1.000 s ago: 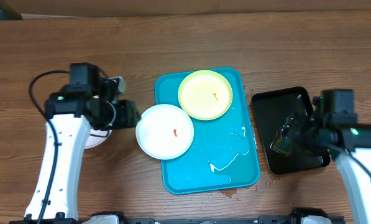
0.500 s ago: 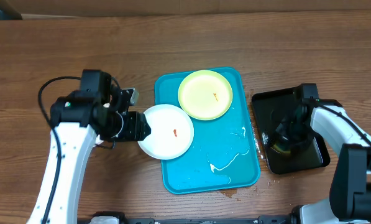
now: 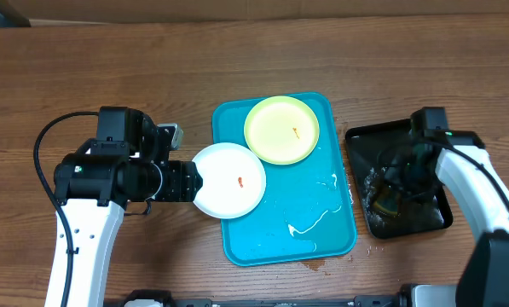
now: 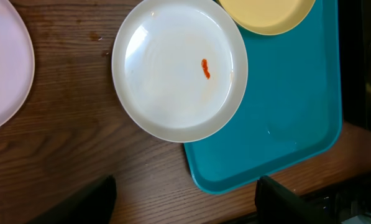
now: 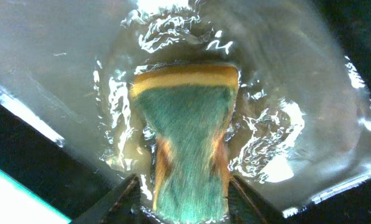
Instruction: Clean dirty plates on tray and stack at the side
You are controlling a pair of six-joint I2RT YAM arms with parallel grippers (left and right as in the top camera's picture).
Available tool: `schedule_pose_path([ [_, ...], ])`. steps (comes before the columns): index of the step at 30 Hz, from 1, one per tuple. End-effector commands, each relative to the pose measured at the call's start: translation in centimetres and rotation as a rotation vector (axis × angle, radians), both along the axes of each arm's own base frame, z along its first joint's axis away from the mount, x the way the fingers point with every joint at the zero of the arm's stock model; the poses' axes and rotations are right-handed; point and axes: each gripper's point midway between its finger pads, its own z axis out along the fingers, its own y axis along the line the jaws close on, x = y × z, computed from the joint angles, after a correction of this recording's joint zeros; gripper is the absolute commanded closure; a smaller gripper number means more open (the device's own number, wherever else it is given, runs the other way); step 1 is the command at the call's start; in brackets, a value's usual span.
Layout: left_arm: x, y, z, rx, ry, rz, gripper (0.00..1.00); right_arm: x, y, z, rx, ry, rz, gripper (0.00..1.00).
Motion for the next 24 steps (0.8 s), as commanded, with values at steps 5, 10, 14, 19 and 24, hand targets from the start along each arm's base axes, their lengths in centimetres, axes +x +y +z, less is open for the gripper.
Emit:
schedule_pose_path([
  [5,0.4,1.1,0.0,0.060,0.001,0.064,0.23,-1.8,1.4,-1.0,0.068,0.038,-0.020,0.50],
  [10,0.4,1.1,0.0,0.060,0.001,0.063,0.23,-3.6,1.9,-4.0,0.083,0.055,-0.067,0.50],
  [14,0.4,1.1,0.0,0.060,0.002,0.063,0.22,-3.6,1.8,-5.2,0.076,0.028,-0.114,0.64],
  [19,0.4,1.1,0.0,0.060,0.002,0.063,0.22,-1.6,1.7,-4.3,0.074,-0.034,-0.107,0.96],
  [24,0.3,1.2,0.0,0.061,0.005,0.063,0.22,0.4,1.6,-1.5,0.071,-0.072,-0.055,0.95],
])
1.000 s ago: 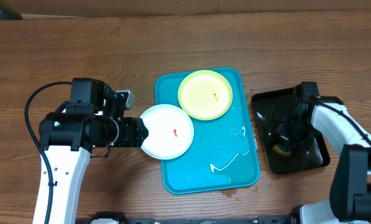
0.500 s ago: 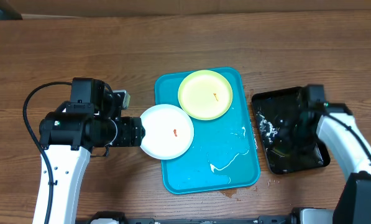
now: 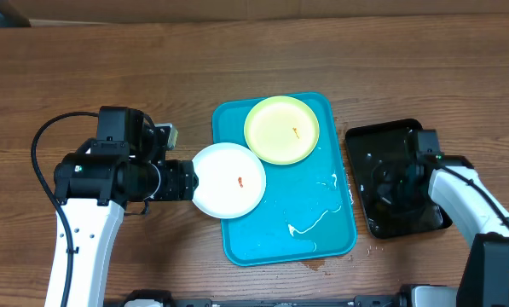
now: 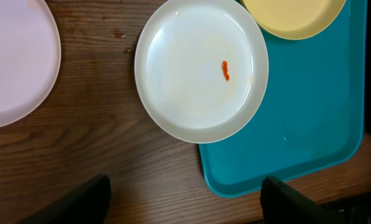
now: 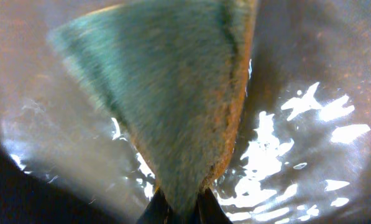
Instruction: Clean dirty plates on tray and stack at the side
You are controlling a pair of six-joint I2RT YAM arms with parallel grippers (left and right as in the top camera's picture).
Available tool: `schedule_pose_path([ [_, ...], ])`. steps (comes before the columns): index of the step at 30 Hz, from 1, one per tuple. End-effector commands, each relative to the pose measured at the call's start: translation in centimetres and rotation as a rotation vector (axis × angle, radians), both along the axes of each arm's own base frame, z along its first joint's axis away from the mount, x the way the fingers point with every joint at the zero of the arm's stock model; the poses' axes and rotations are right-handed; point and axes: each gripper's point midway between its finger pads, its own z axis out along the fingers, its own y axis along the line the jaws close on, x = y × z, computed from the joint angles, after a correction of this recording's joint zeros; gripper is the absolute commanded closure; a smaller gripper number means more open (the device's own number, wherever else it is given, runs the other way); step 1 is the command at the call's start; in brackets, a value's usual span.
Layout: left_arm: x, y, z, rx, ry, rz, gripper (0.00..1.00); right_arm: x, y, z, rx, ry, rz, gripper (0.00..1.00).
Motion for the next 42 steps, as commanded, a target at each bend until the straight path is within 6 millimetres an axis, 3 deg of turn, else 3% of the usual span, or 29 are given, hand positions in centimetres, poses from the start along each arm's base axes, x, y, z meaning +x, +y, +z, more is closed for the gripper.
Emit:
schedule_pose_path([
  [1,0.2,0.0,0.3,0.005,-0.003,0.012,0.22,3.0,-0.1,3.0,-0.009,-0.081,0.037,0.89],
  [6,0.2,0.0,0.3,0.004,-0.002,0.011,0.21,3.0,-2.0,4.3,-0.117,-0.062,0.027,0.46],
  [9,0.2,0.0,0.3,0.005,-0.004,0.012,0.20,3.4,-3.9,4.3,-0.224,-0.073,-0.045,0.35],
  [12,0.3,0.2,0.3,0.013,-0.006,0.015,0.20,4.4,-3.8,4.0,-0.215,-0.121,-0.064,0.37],
  [15,0.4,0.8,0.1,0.047,-0.009,0.025,0.19,4.8,-3.6,3.1,-0.204,-0.154,-0.070,0.48],
  [24,0.2,0.9,-0.6,0.056,0.013,0.026,0.19,3.2,-2.7,-0.6,-0.153,-0.160,-0.067,0.55],
  [25,0.2,0.9,-0.6,0.056,0.014,0.026,0.19,3.1,-2.6,-0.8,-0.154,-0.159,-0.055,0.60],
  [27,0.2,0.9,-0.7,0.056,0.015,0.026,0.19,2.9,-2.5,-0.8,-0.151,-0.155,-0.009,0.91],
  [28,0.2,0.9,-0.7,0.056,0.016,0.026,0.19,2.9,-2.4,-0.6,-0.147,-0.153,0.015,0.96],
  [34,0.3,0.9,-0.7,0.056,0.012,0.026,0.19,3.7,-2.4,3.3,-0.157,-0.171,0.084,0.96],
  [35,0.5,0.9,-0.6,0.058,0.002,0.027,0.18,4.4,-2.4,5.9,-0.164,-0.207,0.125,0.86],
  [37,0.8,1.2,-0.6,0.072,-0.007,0.032,0.18,4.4,-2.3,7.0,-0.163,-0.216,0.130,0.75],
  [39,1.0,1.4,-0.8,0.086,-0.014,0.037,0.18,4.2,-1.9,7.2,-0.139,-0.217,0.133,0.60],
  [42,1.3,1.9,-1.3,0.106,-0.008,0.075,0.18,3.5,-0.8,6.7,-0.073,-0.190,0.136,0.57],
])
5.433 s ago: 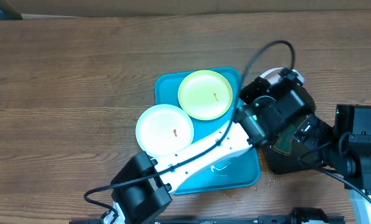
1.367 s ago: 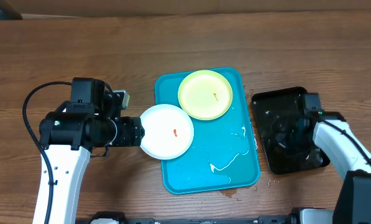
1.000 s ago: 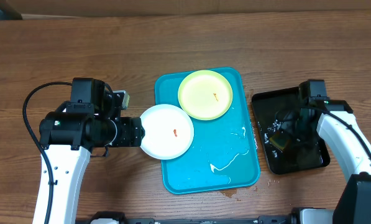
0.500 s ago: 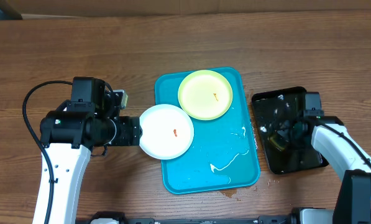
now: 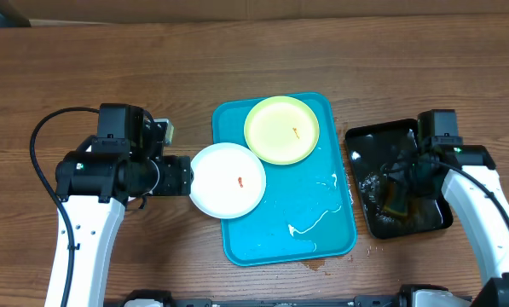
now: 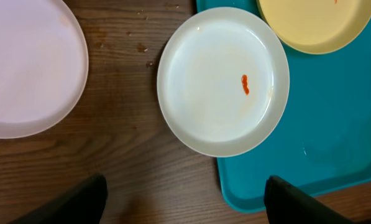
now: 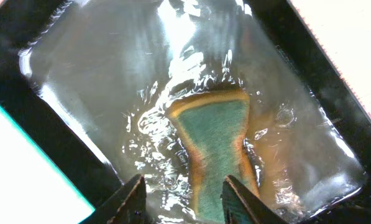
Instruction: Clean dirty plates on tray and stack at the side
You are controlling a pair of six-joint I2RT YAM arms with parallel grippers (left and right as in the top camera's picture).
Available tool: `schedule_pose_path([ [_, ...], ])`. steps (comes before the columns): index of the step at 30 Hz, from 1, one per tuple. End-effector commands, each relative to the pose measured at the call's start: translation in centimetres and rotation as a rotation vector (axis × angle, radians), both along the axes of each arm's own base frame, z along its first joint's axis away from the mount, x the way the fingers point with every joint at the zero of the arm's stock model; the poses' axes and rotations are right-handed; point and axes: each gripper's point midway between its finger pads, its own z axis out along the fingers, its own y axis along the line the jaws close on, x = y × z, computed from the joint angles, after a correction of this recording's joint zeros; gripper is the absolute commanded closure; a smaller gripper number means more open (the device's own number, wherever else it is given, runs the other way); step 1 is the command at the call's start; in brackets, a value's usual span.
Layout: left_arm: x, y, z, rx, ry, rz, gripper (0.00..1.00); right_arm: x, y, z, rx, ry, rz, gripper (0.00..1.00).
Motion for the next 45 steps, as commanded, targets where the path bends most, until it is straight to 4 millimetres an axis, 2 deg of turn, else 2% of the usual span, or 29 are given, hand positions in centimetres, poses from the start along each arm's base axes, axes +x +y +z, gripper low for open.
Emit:
schedule_pose_path([
  [1,0.0,1.0,-1.3,0.043,0.033,0.073,0.18,-0.4,1.5,-0.3,0.076,0.020,0.034,0.56],
  [6,-0.1,1.5,-3.6,0.067,0.072,0.120,0.19,-1.5,1.3,-2.7,0.063,0.052,0.026,0.53],
  [10,-0.4,1.5,-5.7,0.067,0.106,0.132,0.20,-2.2,-0.5,-4.8,-0.028,0.060,-0.047,0.50],
  [13,-0.5,1.5,-6.5,0.068,0.122,0.135,0.21,-2.1,-1.2,-5.3,-0.065,0.050,-0.081,0.51],
  [15,-0.4,1.5,-6.5,0.068,0.123,0.135,0.21,-1.7,-1.2,-5.4,-0.063,0.037,-0.081,0.58],
  [17,-0.3,1.6,-6.5,0.068,0.122,0.135,0.21,-1.7,-1.2,-5.6,-0.061,0.041,-0.092,0.69],
  [23,-0.3,1.7,-6.5,0.074,0.120,0.141,0.22,-1.7,-1.2,-7.4,-0.055,0.075,-0.105,0.74],
  [25,-0.3,2.0,-6.5,0.093,0.119,0.146,0.21,-1.8,-0.9,-7.8,-0.040,0.090,-0.102,0.80],
  [28,-0.3,2.2,-6.5,0.105,0.117,0.150,0.20,-2.1,-0.7,-8.1,-0.033,0.108,-0.100,0.95],
  [29,-0.2,2.2,-6.5,0.105,0.115,0.150,0.20,-2.2,-0.7,-8.1,-0.029,0.111,-0.099,0.96],
  [36,1.2,1.9,-7.5,0.083,0.056,0.161,0.19,-3.3,-0.1,-8.3,0.003,0.157,-0.089,0.96],
  [42,2.1,1.6,-10.9,0.063,0.010,0.160,0.24,-3.4,0.0,-8.3,0.004,0.164,-0.089,0.96],
  [45,2.6,1.2,-12.3,0.038,0.000,0.152,0.33,-3.4,0.0,-8.3,0.004,0.163,-0.089,0.96],
])
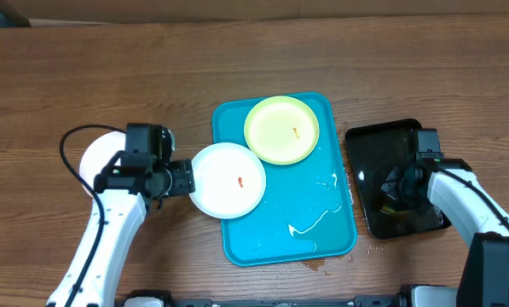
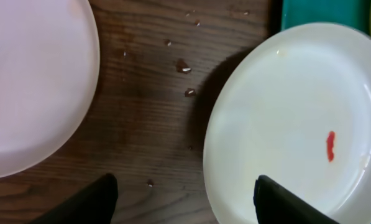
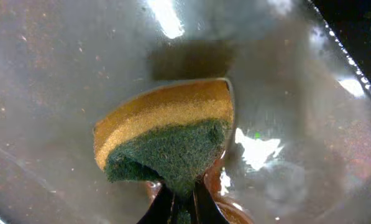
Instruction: Clean dirty plates on tray and stack at the side
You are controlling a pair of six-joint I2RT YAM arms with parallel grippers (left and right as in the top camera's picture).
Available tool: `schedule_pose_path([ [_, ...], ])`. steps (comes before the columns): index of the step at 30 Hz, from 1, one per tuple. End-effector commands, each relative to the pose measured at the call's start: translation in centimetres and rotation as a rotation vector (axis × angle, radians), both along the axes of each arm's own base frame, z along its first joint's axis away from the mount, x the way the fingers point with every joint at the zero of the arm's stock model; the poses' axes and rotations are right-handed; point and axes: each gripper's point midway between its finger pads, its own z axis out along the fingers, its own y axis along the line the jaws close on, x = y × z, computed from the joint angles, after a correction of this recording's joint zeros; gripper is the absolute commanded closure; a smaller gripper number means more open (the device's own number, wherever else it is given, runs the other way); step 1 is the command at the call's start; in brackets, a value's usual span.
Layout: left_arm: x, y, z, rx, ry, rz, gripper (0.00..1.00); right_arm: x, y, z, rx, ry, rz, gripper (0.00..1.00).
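A white plate (image 1: pixel 228 179) with a red smear lies half over the left edge of the teal tray (image 1: pixel 322 234). On the tray sits a yellow-green plate (image 1: pixel 281 130) with a small orange mark. My left gripper (image 1: pixel 184 177) is open at the white plate's left rim. In the left wrist view the left gripper (image 2: pixel 185 208) has one finger over the white plate (image 2: pixel 284 124) and one over the wood. My right gripper (image 3: pixel 184 208) is shut on a green-and-yellow sponge (image 3: pixel 166 140), pinched in the water of the black tray (image 1: pixel 382 130).
A pale pink plate (image 2: pixel 30 81) rests on the table left of the white one, partly under my left arm in the overhead view. Crumbs and drops dot the wood between the two plates. White streaks of liquid (image 1: pixel 314 223) lie on the teal tray.
My right gripper stood open astride the sponge lying in the water; now it is shut on it. My left gripper is lower and closer to the white plate's left rim, still open.
The right gripper was open round the sponge in the black tray, then shut on it, then open again, and now pinches it once more. The left gripper stayed open throughout, farther left and nearer the white plate's rim each time. Both plates kept their places.
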Motion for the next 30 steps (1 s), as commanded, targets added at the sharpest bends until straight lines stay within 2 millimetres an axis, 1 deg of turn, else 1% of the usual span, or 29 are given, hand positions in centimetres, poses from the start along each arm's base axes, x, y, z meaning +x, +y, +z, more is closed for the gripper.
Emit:
schedule_pose_path([
  [1,-0.2,-0.7,-2.4,-0.029,0.026,-0.008,0.36,-1.2,0.7,-0.9,0.037,0.055,0.006,0.96],
  [2,0.0,-0.7,-3.3,-0.027,0.030,-0.008,0.41,-1.2,0.9,-0.9,0.048,0.053,0.007,0.96],
  [4,0.3,-0.7,-4.2,-0.027,0.040,-0.008,0.44,-1.1,1.2,-0.9,0.063,0.050,0.008,0.96],
  [6,0.7,-0.7,-5.1,-0.028,0.050,-0.009,0.50,-1.0,1.3,-0.9,0.071,0.045,0.009,0.96],
  [9,1.1,-0.9,-6.2,-0.035,0.067,-0.012,0.71,-0.9,1.4,-0.9,0.074,0.039,0.010,0.96],
  [12,0.7,-1.3,-6.5,-0.054,0.089,-0.018,0.85,-0.9,1.4,-0.9,0.074,0.042,0.010,0.96],
  [14,0.4,-1.5,-6.2,-0.069,0.097,-0.023,0.93,-0.9,1.4,-0.9,0.074,0.043,0.009,0.96],
  [15,0.3,-1.7,-6.0,-0.080,0.100,-0.027,0.95,-0.9,1.4,-0.9,0.074,0.043,0.009,0.96],
  [18,0.1,-2.2,-4.9,-0.107,0.110,-0.035,0.96,-0.9,1.4,-0.9,0.074,0.043,0.009,0.96],
  [23,-0.3,-3.9,-3.0,-0.168,0.093,-0.084,0.96,-1.0,1.4,-0.9,0.074,0.045,0.010,0.96],
  [26,-1.0,-4.8,-3.0,-0.141,0.108,-0.138,0.96,-1.1,1.4,-0.9,0.074,0.050,0.010,0.96],
  [30,-1.7,-5.5,-3.6,-0.045,0.117,-0.192,0.96,-1.1,1.4,-0.9,0.074,0.051,0.010,0.96],
])
